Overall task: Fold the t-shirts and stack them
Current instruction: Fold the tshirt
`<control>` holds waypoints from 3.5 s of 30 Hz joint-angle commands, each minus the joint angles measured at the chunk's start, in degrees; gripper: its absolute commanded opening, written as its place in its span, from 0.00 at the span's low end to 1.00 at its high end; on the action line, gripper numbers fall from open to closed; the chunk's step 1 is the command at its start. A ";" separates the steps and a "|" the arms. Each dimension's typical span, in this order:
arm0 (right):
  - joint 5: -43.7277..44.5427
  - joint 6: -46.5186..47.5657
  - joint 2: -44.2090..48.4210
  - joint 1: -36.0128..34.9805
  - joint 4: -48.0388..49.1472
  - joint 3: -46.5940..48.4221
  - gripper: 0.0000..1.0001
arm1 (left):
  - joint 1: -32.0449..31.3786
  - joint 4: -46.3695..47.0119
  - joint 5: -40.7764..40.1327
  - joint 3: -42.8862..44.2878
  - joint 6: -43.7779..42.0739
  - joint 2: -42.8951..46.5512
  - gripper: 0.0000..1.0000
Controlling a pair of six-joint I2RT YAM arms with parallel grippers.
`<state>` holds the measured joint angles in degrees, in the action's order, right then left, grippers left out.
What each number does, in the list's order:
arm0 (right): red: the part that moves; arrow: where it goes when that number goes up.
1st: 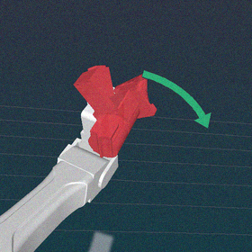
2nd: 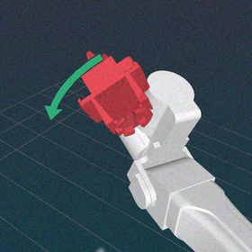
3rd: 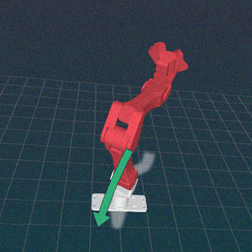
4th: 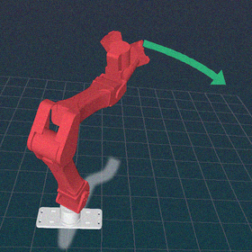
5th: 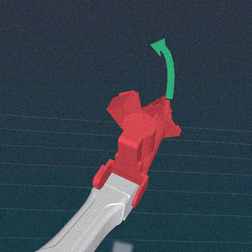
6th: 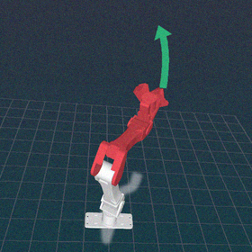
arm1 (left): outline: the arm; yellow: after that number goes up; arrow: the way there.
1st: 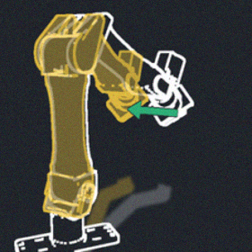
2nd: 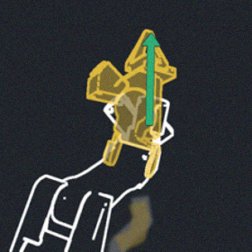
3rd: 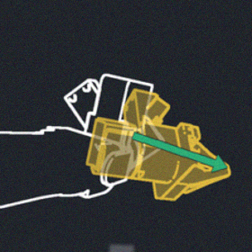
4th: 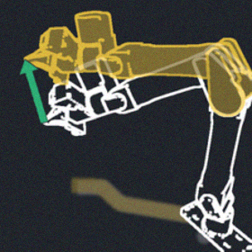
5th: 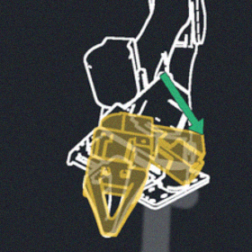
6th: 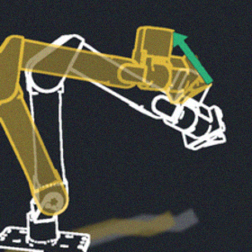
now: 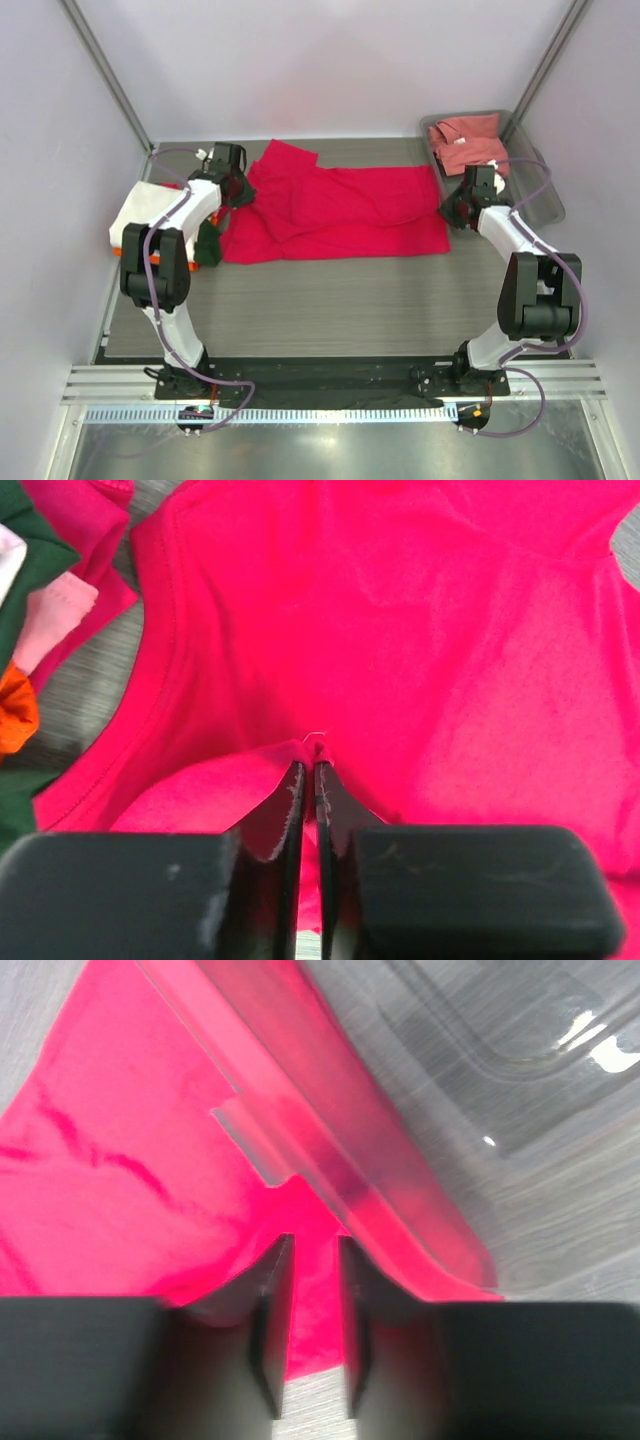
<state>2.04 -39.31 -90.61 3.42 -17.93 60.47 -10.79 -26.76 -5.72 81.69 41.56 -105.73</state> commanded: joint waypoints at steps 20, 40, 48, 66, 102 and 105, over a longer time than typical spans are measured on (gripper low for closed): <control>10.35 -12.01 38.05 0.71 17.57 -37.34 0.45 | 3.57 9.52 -2.55 -30.43 13.45 40.06 1.00; 9.12 -22.13 12.67 0.45 45.08 -41.92 0.43 | 3.67 16.74 0.53 -51.72 21.54 52.47 0.99; 9.91 -21.51 7.81 -0.78 45.53 -39.99 0.17 | 3.67 22.37 2.02 -55.58 21.72 50.63 0.95; 14.22 -20.98 22.05 -0.70 35.60 -43.15 0.01 | 0.33 42.31 -5.08 -62.62 28.84 37.38 0.54; 14.22 -18.52 33.91 -0.96 5.65 -30.67 0.01 | -0.82 6.74 -16.79 -41.97 23.65 45.70 0.00; 14.22 -19.22 34.71 -1.13 -0.14 -29.53 0.01 | -0.82 1.73 -16.43 -42.66 24.18 46.49 0.00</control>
<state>14.04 -58.48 -56.86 2.57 -9.21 28.51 -11.62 -15.33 -20.34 39.00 66.70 -59.81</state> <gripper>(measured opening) 0.048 0.007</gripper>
